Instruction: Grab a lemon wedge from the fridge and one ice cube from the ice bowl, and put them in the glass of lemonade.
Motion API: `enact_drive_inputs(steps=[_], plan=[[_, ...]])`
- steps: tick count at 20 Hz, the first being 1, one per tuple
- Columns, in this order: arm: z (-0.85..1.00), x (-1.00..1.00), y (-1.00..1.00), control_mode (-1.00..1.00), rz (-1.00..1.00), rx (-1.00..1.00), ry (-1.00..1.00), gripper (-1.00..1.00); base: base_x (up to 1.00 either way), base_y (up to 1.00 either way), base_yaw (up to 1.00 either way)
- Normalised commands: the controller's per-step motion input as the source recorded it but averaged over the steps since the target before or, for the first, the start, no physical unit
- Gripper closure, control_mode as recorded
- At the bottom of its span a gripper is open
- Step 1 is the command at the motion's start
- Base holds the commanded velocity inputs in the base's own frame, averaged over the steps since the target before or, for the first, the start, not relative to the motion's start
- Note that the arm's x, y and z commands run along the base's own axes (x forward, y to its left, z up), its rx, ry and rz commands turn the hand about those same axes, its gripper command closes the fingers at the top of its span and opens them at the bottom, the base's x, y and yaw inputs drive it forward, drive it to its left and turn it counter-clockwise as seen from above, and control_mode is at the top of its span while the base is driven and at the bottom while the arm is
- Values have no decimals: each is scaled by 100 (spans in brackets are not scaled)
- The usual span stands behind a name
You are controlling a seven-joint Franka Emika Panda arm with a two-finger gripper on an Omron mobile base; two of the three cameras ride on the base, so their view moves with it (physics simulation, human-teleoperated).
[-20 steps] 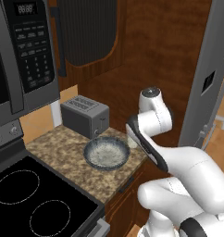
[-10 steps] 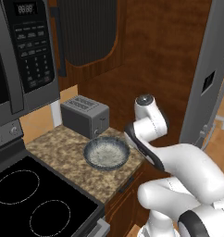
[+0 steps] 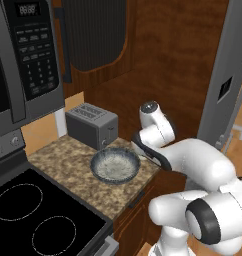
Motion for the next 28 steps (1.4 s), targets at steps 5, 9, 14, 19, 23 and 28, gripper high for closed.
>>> enact_drive_inputs(steps=[5,9,14,19,23,28], plan=[[-19,39,1,-100,5,-2,1,100,0,0,0],[-31,16,16,-100,0,-7,-1,100,0,0,0],[-23,17,13,-100,0,-6,-1,100,0,0,0],[-4,36,0,-100,0,0,0,100,0,0,0],[-24,39,0,-100,0,-2,-1,100,0,0,0],[-37,29,1,-100,0,-6,-8,100,0,0,0]])
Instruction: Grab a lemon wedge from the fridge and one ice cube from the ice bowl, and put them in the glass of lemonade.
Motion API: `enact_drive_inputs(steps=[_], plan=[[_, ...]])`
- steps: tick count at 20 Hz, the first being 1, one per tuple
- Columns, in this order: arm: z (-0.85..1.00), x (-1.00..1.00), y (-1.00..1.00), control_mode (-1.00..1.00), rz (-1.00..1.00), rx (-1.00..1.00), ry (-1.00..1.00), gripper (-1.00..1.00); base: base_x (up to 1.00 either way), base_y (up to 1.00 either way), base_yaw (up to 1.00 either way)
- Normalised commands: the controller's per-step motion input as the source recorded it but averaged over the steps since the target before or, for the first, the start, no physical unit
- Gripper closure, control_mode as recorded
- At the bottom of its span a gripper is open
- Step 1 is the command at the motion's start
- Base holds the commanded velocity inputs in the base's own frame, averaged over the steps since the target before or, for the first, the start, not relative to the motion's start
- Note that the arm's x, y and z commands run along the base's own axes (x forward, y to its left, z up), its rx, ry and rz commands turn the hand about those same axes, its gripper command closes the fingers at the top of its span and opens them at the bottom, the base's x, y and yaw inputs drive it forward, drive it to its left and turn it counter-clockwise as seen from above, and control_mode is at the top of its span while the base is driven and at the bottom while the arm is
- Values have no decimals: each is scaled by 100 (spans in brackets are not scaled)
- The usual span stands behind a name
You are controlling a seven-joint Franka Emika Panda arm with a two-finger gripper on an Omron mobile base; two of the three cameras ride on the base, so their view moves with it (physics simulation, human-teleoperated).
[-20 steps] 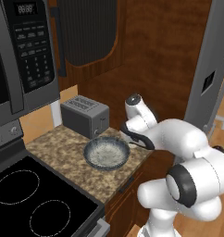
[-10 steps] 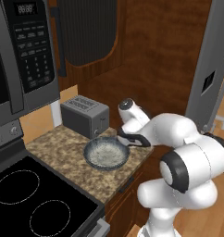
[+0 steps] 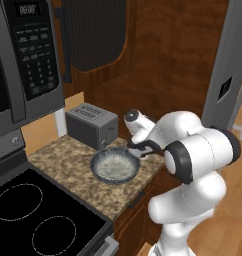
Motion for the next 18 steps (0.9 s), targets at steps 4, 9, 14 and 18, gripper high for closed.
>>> enact_drive_inputs(steps=[4,9,14,18], plan=[[-36,16,6,-100,0,-8,-9,100,0,0,0],[-18,13,2,-100,0,-4,-3,100,0,0,0],[20,-6,-1,-100,0,0,-1,100,0,0,0],[33,-10,-5,-100,-1,0,0,100,0,0,0]])
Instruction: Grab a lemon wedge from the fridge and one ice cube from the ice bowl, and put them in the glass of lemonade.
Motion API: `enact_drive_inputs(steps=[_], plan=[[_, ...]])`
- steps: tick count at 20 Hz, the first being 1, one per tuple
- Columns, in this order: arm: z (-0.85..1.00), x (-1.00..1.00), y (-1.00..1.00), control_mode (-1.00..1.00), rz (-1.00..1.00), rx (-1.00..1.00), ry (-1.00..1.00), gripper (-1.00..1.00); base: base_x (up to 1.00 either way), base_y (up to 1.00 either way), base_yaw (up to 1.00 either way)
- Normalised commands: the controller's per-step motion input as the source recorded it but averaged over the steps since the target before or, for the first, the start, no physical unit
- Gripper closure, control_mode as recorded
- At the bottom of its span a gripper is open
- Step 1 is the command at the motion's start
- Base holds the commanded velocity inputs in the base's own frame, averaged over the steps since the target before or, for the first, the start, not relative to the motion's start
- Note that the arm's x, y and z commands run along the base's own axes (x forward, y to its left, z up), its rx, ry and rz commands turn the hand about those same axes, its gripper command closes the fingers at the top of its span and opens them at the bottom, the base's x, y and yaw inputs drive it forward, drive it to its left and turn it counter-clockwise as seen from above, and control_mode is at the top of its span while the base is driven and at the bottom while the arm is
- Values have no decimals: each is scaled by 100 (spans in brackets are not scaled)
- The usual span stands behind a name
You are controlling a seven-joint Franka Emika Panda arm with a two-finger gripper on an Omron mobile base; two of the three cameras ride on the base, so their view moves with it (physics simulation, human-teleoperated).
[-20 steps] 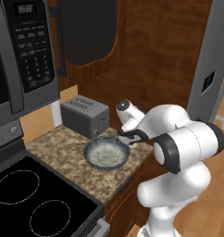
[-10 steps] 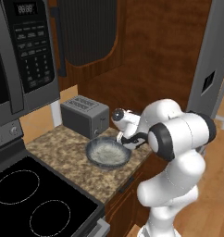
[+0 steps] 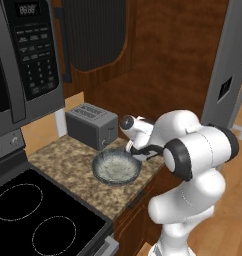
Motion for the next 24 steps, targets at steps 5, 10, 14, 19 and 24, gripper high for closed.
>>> enact_drive_inputs(steps=[5,10,14,19,24], plan=[[4,0,-8,-100,0,0,0,100,0,0,0],[-4,-15,-2,-100,0,0,0,100,0,0,0],[-3,-27,0,-100,0,0,0,100,0,0,0],[0,0,0,-100,0,0,1,100,0,0,0],[0,0,0,-100,0,0,1,-100,0,0,0]])
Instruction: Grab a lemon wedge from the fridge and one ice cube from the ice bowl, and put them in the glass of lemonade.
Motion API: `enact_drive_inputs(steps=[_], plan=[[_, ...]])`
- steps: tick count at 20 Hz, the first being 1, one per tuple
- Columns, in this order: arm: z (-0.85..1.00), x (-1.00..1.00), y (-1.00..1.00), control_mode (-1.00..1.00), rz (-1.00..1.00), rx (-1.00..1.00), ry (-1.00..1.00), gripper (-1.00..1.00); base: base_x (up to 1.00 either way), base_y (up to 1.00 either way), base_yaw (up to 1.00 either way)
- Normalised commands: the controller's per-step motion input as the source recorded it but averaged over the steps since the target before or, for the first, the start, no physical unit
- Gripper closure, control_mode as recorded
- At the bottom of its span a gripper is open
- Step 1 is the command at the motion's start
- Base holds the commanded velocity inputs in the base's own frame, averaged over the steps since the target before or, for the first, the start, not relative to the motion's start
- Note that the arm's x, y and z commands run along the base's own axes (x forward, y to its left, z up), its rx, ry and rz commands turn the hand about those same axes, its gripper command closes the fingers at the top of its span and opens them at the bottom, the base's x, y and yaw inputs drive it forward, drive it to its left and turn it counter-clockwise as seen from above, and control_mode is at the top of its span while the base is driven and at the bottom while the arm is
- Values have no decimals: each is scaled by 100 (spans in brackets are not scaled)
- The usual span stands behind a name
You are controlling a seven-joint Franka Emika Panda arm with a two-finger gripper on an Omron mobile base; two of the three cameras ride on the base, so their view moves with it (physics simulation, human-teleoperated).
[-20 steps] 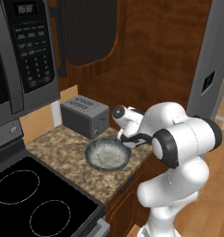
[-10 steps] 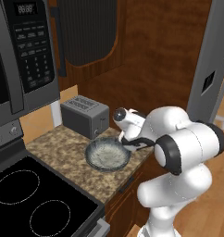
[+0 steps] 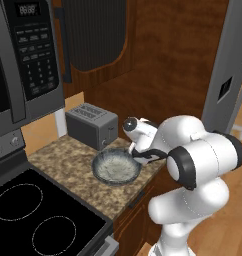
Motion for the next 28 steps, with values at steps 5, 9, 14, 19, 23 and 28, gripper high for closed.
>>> enact_drive_inputs(steps=[5,9,14,19,23,28], plan=[[3,0,0,-100,0,0,0,-100,0,0,0],[27,0,0,-100,0,0,0,-100,0,0,0],[37,0,0,-100,0,0,0,-100,0,0,0],[47,-34,0,-100,-2,3,-3,-100,0,0,0],[41,-83,0,-100,-4,24,-1,-100,0,0,0],[60,-100,22,-100,-9,32,-15,-100,0,0,0]])
